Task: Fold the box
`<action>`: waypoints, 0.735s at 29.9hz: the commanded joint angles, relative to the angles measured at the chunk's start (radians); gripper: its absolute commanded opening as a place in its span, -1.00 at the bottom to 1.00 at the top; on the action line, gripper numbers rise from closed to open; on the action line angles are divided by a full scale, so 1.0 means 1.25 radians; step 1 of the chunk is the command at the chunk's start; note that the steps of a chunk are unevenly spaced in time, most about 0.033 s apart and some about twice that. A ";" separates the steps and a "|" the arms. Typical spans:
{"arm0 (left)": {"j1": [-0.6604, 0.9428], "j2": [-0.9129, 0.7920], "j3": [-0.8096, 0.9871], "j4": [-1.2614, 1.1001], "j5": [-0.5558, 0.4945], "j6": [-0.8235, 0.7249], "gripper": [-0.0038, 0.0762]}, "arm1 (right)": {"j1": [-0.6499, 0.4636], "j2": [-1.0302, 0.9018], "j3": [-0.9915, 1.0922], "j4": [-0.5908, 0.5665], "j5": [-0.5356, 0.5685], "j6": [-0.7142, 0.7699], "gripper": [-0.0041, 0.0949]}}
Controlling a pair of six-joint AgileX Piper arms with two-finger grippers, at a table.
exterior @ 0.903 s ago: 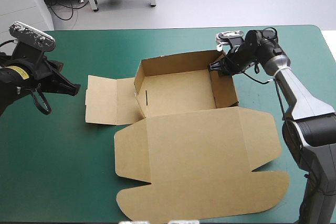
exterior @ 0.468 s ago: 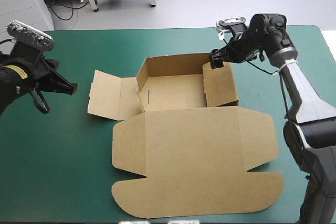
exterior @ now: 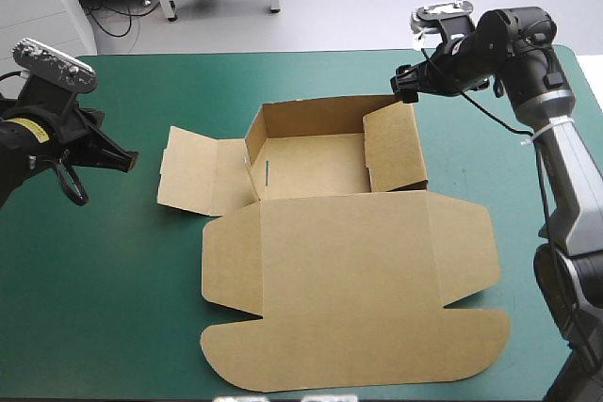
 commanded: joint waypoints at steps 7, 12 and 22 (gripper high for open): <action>-0.002 -0.011 -0.019 0.014 -0.027 -0.010 -0.98 | 0.000 -0.005 0.100 -0.003 0.001 0.036 0.78; -0.002 -0.011 -0.019 0.015 -0.023 -0.010 -0.98 | 0.000 0.040 0.108 -0.002 0.001 0.034 0.77; -0.002 -0.011 -0.019 0.015 -0.016 -0.010 -0.98 | 0.000 0.113 0.108 -0.004 0.001 0.033 0.74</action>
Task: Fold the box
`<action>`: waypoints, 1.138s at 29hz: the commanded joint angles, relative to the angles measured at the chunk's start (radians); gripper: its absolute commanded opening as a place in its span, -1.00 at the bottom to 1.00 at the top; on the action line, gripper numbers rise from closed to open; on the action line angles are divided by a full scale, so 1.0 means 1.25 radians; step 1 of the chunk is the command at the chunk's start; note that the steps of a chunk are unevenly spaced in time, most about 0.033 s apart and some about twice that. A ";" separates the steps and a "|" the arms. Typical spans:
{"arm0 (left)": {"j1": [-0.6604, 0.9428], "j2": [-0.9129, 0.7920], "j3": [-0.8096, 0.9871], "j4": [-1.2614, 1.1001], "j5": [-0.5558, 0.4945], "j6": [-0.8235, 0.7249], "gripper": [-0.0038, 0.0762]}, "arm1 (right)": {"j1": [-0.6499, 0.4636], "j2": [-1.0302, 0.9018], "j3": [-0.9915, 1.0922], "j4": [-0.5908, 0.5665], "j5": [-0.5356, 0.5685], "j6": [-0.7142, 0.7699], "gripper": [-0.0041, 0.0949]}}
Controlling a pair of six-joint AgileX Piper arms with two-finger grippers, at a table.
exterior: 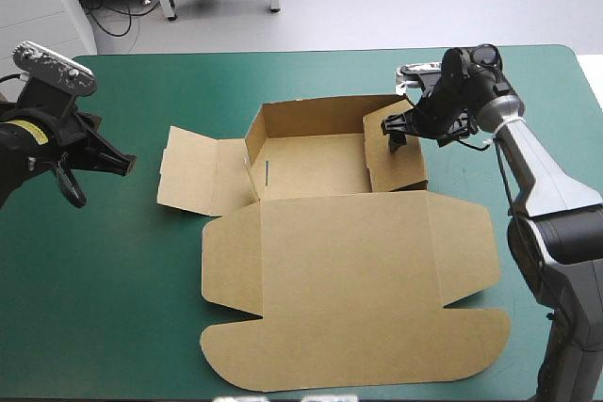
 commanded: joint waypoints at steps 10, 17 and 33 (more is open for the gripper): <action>-0.002 -0.011 -0.019 0.002 -0.036 -0.011 -0.98 | 0.000 0.008 -0.018 0.017 0.007 -0.009 0.17; -0.002 -0.010 -0.019 0.002 -0.036 -0.011 -0.98 | 0.000 0.015 -0.018 0.019 0.007 -0.009 -0.46; -0.002 -0.010 -0.019 0.003 -0.036 -0.011 -0.98 | -0.008 -0.071 -0.030 0.030 0.007 -0.082 -0.96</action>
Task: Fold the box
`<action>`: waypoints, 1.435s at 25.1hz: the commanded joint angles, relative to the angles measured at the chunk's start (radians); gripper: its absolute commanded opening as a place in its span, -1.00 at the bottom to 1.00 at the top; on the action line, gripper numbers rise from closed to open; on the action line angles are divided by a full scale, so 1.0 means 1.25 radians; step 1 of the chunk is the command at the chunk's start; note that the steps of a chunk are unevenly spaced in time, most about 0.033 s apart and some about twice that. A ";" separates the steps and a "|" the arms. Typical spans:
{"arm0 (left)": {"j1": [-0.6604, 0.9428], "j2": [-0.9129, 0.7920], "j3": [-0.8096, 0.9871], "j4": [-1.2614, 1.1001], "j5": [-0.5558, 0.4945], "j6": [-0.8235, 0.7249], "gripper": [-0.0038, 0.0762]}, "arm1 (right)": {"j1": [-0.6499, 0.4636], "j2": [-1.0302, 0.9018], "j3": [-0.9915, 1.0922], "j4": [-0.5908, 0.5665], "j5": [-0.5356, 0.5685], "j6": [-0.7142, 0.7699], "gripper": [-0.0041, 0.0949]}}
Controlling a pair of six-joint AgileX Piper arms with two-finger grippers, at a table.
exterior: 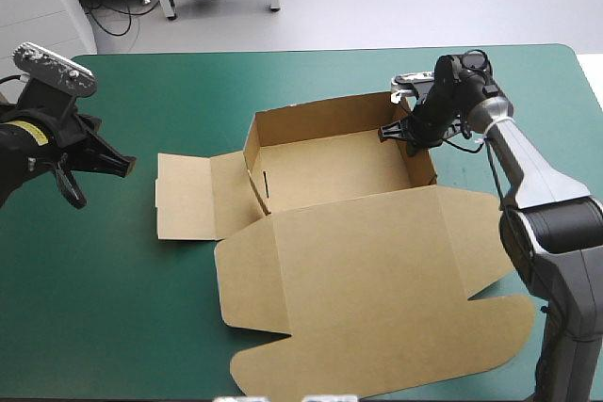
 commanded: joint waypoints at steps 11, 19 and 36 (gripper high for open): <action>-0.002 0.022 -0.019 0.079 -0.017 -0.011 -0.98 | -0.113 -0.350 -0.030 0.009 0.016 -0.112 -0.96; -0.002 0.027 -0.019 0.288 0.016 -0.054 -0.98 | -0.234 -0.519 -0.028 0.007 0.016 -0.160 -0.96; 0.196 0.079 0.278 0.005 -0.332 -0.079 -0.98 | -0.241 -0.572 -0.028 0.090 0.015 -0.174 -0.96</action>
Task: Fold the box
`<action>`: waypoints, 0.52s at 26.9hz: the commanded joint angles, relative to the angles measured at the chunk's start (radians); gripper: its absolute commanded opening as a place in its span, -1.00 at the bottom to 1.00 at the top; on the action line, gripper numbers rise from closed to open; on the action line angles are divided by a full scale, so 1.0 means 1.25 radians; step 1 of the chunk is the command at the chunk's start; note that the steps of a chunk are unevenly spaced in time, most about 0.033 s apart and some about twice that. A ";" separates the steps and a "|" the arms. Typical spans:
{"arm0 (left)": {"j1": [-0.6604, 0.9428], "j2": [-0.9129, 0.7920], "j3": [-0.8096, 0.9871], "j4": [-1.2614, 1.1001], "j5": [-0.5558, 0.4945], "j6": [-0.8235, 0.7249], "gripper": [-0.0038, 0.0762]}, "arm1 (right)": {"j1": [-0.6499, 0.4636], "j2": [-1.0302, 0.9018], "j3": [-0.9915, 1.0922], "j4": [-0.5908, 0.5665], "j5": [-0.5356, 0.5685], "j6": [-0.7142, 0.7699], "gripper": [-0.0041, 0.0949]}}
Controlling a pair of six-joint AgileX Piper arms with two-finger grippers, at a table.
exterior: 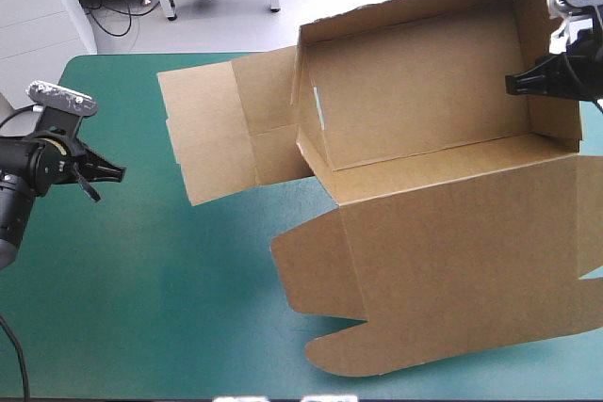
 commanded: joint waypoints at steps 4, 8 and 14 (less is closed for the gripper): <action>0.021 -0.003 0.143 -0.252 -0.237 0.042 -0.98 | -0.006 -0.027 -0.027 0.129 0.000 -0.009 -0.96; 0.021 0.019 0.189 -0.411 -0.269 0.116 -0.98 | -0.006 -0.027 -0.026 0.147 0.000 -0.011 -0.96; 0.021 0.035 0.192 -0.772 -0.260 0.259 -0.98 | -0.004 -0.024 -0.019 0.176 0.000 -0.018 -0.96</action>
